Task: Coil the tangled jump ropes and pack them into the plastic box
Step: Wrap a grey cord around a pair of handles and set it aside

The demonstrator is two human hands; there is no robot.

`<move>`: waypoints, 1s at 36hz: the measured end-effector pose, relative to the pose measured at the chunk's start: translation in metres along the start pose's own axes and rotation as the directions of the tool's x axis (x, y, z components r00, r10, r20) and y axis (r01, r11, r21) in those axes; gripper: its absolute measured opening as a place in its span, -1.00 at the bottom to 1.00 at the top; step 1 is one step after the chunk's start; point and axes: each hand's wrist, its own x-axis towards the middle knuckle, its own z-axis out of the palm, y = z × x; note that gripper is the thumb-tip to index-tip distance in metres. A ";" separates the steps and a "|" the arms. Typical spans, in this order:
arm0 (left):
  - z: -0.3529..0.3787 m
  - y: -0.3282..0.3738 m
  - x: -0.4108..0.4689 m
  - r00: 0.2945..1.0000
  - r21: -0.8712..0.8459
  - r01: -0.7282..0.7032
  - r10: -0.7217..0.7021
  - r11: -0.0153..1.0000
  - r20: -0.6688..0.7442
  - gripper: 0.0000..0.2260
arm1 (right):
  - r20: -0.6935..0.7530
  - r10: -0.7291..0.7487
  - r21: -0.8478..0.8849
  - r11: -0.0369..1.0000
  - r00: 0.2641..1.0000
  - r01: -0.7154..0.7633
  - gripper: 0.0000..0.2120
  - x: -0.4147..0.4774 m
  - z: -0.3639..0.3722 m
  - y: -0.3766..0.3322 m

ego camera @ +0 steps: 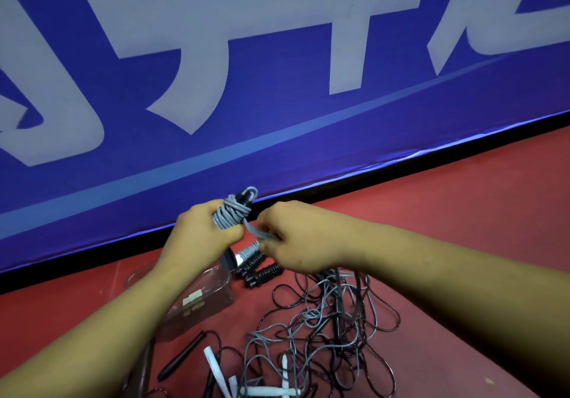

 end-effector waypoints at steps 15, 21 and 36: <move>0.002 0.039 -0.029 0.788 -0.203 -0.301 0.363 0.932 0.498 -0.83 | -0.099 0.008 0.315 0.949 0.995 0.024 -0.81 0.003 -0.017 0.056; 0.009 0.046 -0.030 0.924 -0.489 0.013 0.176 0.872 0.339 -0.81 | 0.002 0.079 0.547 0.834 0.997 -0.067 -0.81 0.001 -0.011 0.066; 0.007 0.033 -0.013 0.956 -0.664 0.276 -0.129 0.695 0.262 -0.64 | 0.090 0.194 0.574 0.792 0.977 -0.210 -0.84 -0.004 -0.008 0.053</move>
